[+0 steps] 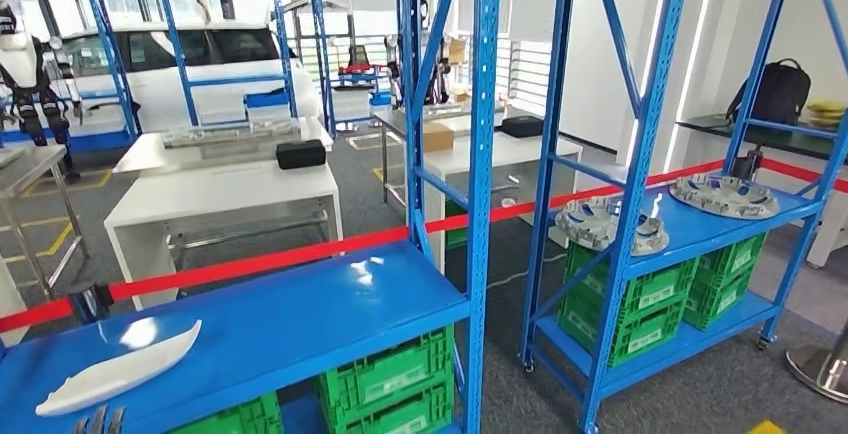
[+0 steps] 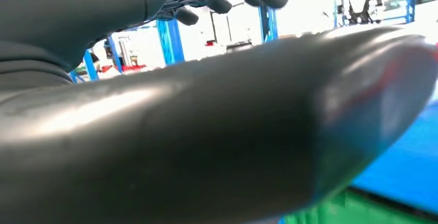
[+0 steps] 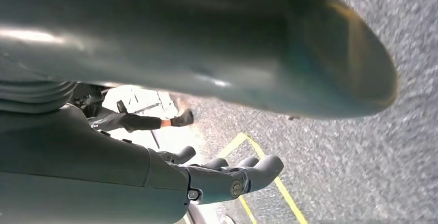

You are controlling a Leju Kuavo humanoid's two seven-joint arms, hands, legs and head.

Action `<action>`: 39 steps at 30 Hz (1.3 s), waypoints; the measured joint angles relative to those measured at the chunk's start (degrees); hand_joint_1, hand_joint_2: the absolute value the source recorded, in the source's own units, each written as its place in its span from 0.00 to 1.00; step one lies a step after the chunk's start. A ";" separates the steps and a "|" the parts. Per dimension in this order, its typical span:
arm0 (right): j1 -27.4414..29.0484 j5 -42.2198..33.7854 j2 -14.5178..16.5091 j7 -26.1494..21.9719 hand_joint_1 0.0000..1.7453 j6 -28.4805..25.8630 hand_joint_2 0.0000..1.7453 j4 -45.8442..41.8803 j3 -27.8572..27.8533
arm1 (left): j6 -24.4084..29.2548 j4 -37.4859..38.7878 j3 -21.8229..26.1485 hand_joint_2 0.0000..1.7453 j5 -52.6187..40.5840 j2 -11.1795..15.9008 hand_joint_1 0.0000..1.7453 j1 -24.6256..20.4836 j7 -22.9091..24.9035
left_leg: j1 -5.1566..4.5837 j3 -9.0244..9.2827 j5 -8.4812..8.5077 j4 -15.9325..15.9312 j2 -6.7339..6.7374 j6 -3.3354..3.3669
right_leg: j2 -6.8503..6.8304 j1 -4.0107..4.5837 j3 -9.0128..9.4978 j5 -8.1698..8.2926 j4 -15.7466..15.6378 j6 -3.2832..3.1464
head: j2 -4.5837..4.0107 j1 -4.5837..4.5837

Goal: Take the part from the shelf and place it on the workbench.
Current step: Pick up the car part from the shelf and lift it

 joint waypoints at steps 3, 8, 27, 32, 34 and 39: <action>-0.02 0.26 -0.01 0.03 0.00 0.07 0.00 0.00 -0.02 | -0.01 0.07 0.04 0.00 0.00 1.29 0.00 0.20 1.01 | 0.25 -6.51 -3.41 10.09 0.11 -0.59 | 0.22 -0.05 0.93 -0.83 -0.13 -0.58 | 0.01 -0.19; 0.13 0.41 -0.01 0.03 0.00 0.21 0.00 0.01 -0.04 | -0.01 0.20 0.19 0.00 0.00 3.16 0.00 1.01 1.46 | 0.39 -7.66 4.48 3.38 0.18 -0.60 | 0.31 -0.05 3.50 -2.90 -0.10 -0.18 | -0.01 -0.31; 0.08 0.04 0.02 -0.17 0.00 -0.02 0.00 0.00 -0.28 | -0.50 0.29 0.64 0.00 0.04 4.77 0.00 1.74 2.98 | -0.23 -1.31 2.67 -3.00 -0.24 1.21 | 0.11 0.53 -0.90 0.23 0.44 0.98 | -0.01 0.17; -0.01 0.04 -0.02 -0.19 0.00 -0.01 0.00 0.00 -0.31 | -0.52 0.11 1.03 0.00 0.04 5.23 0.00 1.74 2.96 | 0.10 -4.42 -0.79 3.66 -0.02 -0.49 | 0.11 -0.02 0.53 -0.11 -0.58 -0.44 | -0.01 -0.09; 0.05 0.04 -0.03 -0.25 0.00 -0.01 0.00 0.00 -0.32 | -0.51 0.22 1.17 0.00 0.04 5.35 0.00 1.93 2.96 | 0.36 -8.79 -3.03 10.94 0.05 -0.97 | 0.13 -0.04 0.96 -0.55 -0.57 -0.66 | 0.00 -0.21; 0.06 0.06 -0.01 -0.26 0.00 -0.04 0.00 0.00 -0.32 | -0.45 0.29 1.33 0.00 0.04 5.59 0.00 2.08 2.98 | 0.74 -6.39 5.08 1.74 0.20 -1.22 | 0.21 -0.18 2.68 -2.11 -0.28 0.13 | -0.01 -0.33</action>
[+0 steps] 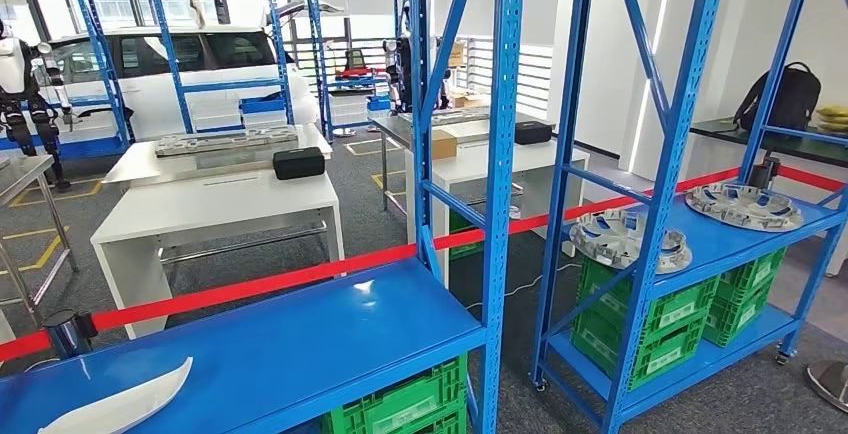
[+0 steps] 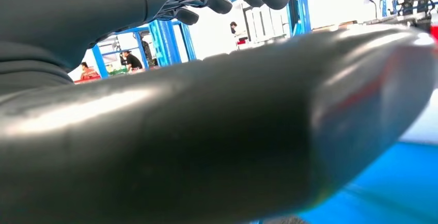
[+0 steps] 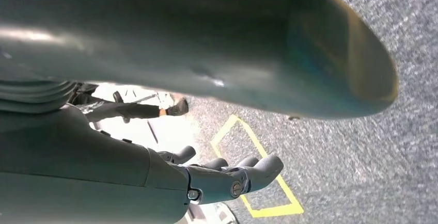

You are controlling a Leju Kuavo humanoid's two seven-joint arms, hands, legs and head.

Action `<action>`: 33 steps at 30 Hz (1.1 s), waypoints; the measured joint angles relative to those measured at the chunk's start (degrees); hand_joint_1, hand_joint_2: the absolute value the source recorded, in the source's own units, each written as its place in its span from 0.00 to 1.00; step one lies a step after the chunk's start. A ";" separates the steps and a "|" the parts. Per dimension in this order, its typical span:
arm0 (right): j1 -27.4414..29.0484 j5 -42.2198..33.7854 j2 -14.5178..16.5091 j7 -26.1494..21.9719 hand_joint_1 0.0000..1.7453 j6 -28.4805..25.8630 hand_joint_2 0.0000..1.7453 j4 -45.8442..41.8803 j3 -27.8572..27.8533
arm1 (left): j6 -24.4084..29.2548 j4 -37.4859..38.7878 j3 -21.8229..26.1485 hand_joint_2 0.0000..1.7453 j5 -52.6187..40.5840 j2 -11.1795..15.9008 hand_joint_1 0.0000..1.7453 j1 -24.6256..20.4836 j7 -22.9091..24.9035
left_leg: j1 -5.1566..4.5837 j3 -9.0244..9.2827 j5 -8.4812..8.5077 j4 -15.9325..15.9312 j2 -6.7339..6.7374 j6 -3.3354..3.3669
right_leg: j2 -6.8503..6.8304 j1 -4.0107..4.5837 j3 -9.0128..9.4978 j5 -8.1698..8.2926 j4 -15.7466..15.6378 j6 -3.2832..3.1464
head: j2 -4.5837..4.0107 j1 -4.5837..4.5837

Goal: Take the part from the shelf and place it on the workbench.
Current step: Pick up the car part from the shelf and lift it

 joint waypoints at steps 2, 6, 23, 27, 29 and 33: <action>-0.09 0.01 -0.01 0.02 0.00 -0.03 0.00 0.00 0.00 | 0.04 0.01 0.08 0.00 -0.01 0.18 0.00 -0.14 -0.02 | -0.15 2.07 1.00 -4.32 -0.02 0.50 | 0.06 0.11 0.18 -0.47 0.12 0.67 | 0.01 0.03; -0.19 0.22 0.01 -0.01 0.00 -0.09 0.00 0.00 0.00 | 0.08 -0.10 0.39 0.00 -0.02 0.47 0.00 -0.21 -0.02 | -0.20 2.68 0.34 -5.00 -0.15 2.21 | -0.04 0.07 -0.03 -1.34 0.92 1.91 | 0.01 0.33; -0.49 0.30 -0.10 0.18 0.00 -0.21 0.00 0.00 -0.54 | -0.01 -0.43 1.43 0.00 -0.07 1.52 0.00 -0.36 0.55 | -0.51 2.65 -4.67 -0.25 -0.14 0.68 | -0.19 0.27 -1.79 1.98 -0.54 -0.59 | 0.01 0.35; -0.18 0.22 -0.17 0.28 0.00 -0.23 0.00 0.00 -1.04 | -0.07 -0.19 1.48 0.00 -0.09 1.51 0.00 -0.06 0.62 | -0.04 -4.02 -7.28 10.92 -0.07 -0.17 | -0.04 0.21 -1.17 1.38 -0.55 -0.89 | 0.01 0.06; -0.05 0.22 -0.17 0.38 0.00 -0.28 0.00 0.00 -1.18 | -0.10 -0.15 1.48 0.00 -0.11 1.51 0.00 -0.04 0.66 | 0.14 -2.40 -3.15 5.99 -0.01 -0.25 | 0.04 0.10 -0.56 0.89 -0.45 -0.59 | 0.01 0.04; -0.14 0.21 -0.28 0.01 0.00 -0.72 0.00 0.00 -1.40 | -0.15 -0.14 1.50 0.00 -0.16 1.50 0.00 -0.25 0.68 | -0.04 2.64 0.48 -4.80 0.01 0.51 | 0.13 0.27 -0.02 0.00 -0.13 0.65 | 0.01 0.04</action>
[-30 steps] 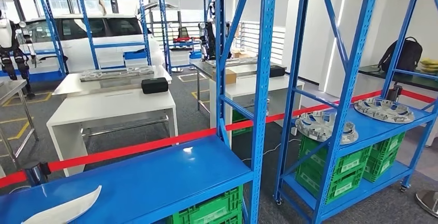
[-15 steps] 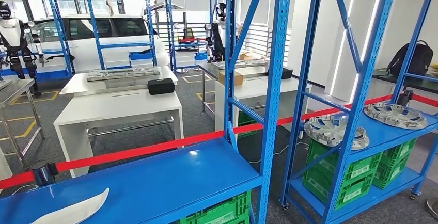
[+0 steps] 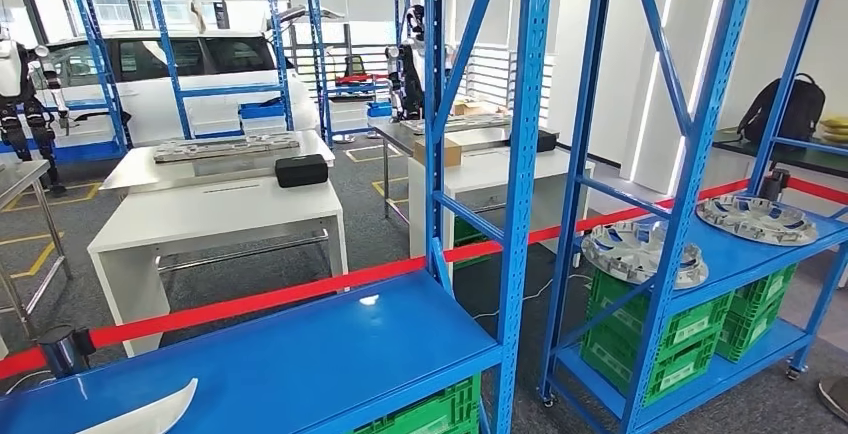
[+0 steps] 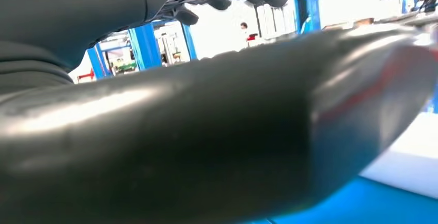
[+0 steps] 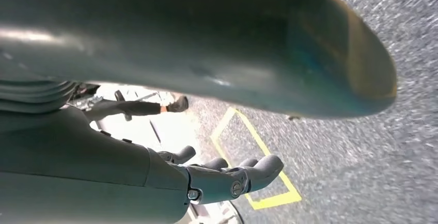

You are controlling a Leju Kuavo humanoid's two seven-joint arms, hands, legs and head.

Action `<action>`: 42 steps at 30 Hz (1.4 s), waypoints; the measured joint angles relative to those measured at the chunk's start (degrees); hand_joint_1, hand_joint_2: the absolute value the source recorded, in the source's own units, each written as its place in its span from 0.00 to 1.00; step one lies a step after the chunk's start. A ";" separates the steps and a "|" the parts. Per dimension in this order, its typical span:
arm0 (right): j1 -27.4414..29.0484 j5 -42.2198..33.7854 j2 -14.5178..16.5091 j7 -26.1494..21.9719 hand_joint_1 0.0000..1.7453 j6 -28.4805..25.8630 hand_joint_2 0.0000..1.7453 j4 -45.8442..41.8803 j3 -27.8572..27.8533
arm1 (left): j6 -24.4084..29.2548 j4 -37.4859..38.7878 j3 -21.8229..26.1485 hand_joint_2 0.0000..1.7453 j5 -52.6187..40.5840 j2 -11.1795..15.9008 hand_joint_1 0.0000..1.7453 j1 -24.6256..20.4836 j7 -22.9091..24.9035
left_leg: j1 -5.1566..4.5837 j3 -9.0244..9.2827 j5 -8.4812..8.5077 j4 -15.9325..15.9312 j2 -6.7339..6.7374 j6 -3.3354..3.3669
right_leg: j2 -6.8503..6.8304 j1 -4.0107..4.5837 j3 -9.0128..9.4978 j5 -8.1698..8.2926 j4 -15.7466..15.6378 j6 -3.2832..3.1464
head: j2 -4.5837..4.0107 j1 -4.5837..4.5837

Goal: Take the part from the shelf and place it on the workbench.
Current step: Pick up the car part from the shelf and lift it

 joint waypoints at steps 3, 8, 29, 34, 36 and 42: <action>-0.05 -0.05 -0.02 -0.09 0.00 -0.27 0.00 0.00 -0.05 | -0.03 -0.08 0.01 0.00 -0.01 -0.04 0.00 0.05 0.00 | -0.01 0.34 -0.27 -0.34 -0.12 1.35 | -0.05 -0.04 -0.05 -0.46 0.21 0.95 | 0.00 0.20; -0.17 -0.02 0.09 -0.09 0.00 -0.50 0.00 0.00 -0.07 | -0.03 -0.17 0.05 0.00 -0.02 -0.21 0.00 0.07 0.01 | -0.04 1.05 -0.72 -0.59 -0.01 2.73 | -0.20 -0.13 -8.20 -6.53 15.58 1.74 | 0.00 0.55; -0.05 -0.32 0.07 0.05 0.00 -0.78 0.00 0.00 -0.52 | -0.03 -0.01 0.46 0.00 -0.10 -0.17 0.00 0.45 -0.56 | -0.16 -0.60 -0.62 2.14 0.02 -0.05 | -0.12 0.14 -0.73 0.42 0.21 -0.81 | -0.01 0.01; -0.04 -0.35 0.13 0.00 0.00 -0.75 0.00 0.00 -0.67 | 0.00 -0.05 0.48 0.00 -0.11 -0.21 0.00 0.48 -0.70 | -0.21 0.77 -0.73 -0.35 -0.07 1.64 | -0.18 0.22 -0.95 -0.44 1.02 0.61 | 0.00 0.29; -0.13 -0.34 0.19 -0.04 0.00 -0.71 0.00 0.00 -0.81 | 0.03 -0.08 0.49 0.00 -0.13 -0.26 0.00 0.39 -0.71 | -0.03 1.20 -0.81 -0.62 0.03 2.32 | -0.22 0.15 -3.24 -2.93 5.93 1.11 | 0.00 0.42; 0.03 -0.31 0.22 -0.09 0.00 -0.56 0.00 0.00 -1.01 | 0.05 0.09 0.50 0.00 -0.13 -0.31 0.00 0.74 -0.69 | -0.12 1.54 -1.50 -0.22 -0.04 2.56 | -0.24 0.12 -7.58 -1.72 11.24 1.18 | -0.01 0.64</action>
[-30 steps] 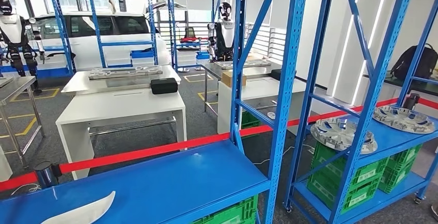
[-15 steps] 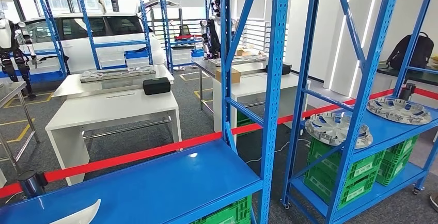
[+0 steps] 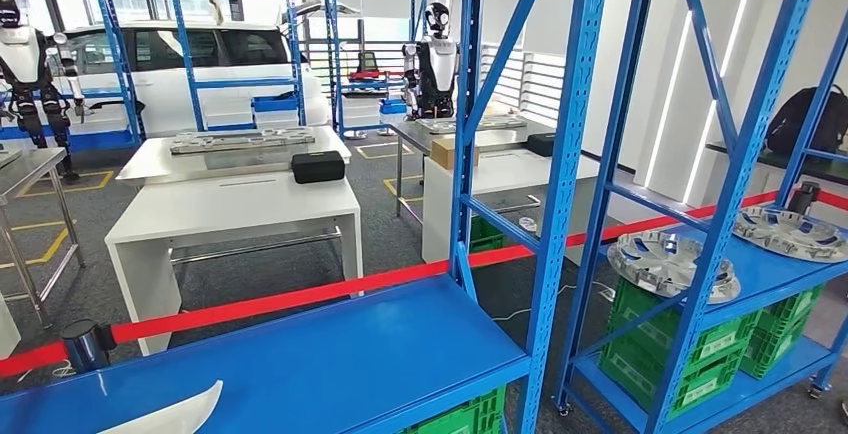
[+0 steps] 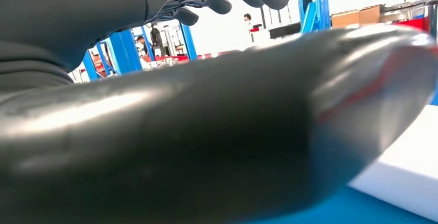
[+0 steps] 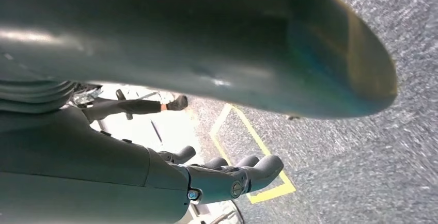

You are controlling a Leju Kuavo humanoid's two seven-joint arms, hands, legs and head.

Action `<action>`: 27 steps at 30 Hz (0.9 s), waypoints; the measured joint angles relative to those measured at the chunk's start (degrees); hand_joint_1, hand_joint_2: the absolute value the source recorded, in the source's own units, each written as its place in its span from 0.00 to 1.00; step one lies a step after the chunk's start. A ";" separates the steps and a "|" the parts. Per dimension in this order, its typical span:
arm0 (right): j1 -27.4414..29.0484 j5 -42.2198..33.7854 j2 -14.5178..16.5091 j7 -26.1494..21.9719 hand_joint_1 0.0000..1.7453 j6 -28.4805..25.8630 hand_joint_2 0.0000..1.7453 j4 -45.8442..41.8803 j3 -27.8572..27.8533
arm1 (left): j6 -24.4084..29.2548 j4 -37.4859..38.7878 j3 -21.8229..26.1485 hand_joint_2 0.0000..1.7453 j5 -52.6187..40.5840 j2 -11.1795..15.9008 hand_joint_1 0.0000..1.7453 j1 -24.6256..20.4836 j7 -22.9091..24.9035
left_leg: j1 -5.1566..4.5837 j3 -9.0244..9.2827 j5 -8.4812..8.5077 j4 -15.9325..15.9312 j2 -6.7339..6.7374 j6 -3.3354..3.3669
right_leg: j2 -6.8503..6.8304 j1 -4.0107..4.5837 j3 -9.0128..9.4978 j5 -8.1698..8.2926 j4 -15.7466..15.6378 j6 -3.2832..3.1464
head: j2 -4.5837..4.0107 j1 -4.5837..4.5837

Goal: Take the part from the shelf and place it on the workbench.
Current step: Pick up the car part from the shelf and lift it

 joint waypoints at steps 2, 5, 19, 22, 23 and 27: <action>-0.12 0.01 0.00 0.00 0.00 0.00 0.00 0.00 0.00 | 0.01 0.00 0.01 0.00 0.00 0.01 0.00 -0.03 0.00 | -0.13 0.09 -0.40 0.28 -0.04 -0.47 | -0.06 0.10 3.42 2.97 -7.55 -0.45 | 0.00 0.03; -0.03 0.01 0.00 0.00 0.00 0.02 0.00 0.00 -0.01 | 0.02 0.01 0.10 0.00 0.00 0.06 0.00 -0.11 -0.01 | -0.34 0.00 -0.59 0.26 -0.09 -1.43 | -0.01 0.38 4.73 3.22 -10.39 -1.16 | 0.01 -0.13; -0.11 0.01 0.09 0.00 0.00 0.09 0.00 0.00 -0.04 | 0.04 0.03 0.31 0.00 0.00 -0.04 0.00 -0.22 -0.17 | -0.20 1.04 -0.35 -0.88 0.03 -1.97 | 0.32 0.64 5.22 3.12 -10.56 -2.16 | 0.00 -0.50; -0.11 0.02 0.09 0.00 0.00 0.28 0.00 0.00 -0.04 | 0.03 0.04 0.31 0.00 0.00 -0.04 0.00 -0.17 -0.23 | -0.21 1.04 -0.33 -0.89 0.03 -2.07 | 0.32 0.61 5.24 3.16 -10.56 -2.19 | 0.00 -0.50; -0.11 0.02 0.09 0.00 0.00 0.36 0.00 0.00 -0.04 | 0.03 0.04 0.31 0.00 0.00 -0.04 0.00 -0.13 -0.27 | -0.23 1.04 -0.33 -0.88 0.03 -2.08 | 0.32 0.59 5.25 3.17 -10.57 -2.20 | 0.00 -0.50; -0.12 0.03 0.09 0.00 0.00 0.45 0.00 0.00 -0.04 | 0.03 0.05 0.31 0.00 0.00 -0.04 0.00 0.03 -0.34 | -0.29 1.00 -0.33 -0.78 0.03 -2.07 | 0.31 0.52 5.29 3.22 -10.62 -2.14 | 0.00 -0.48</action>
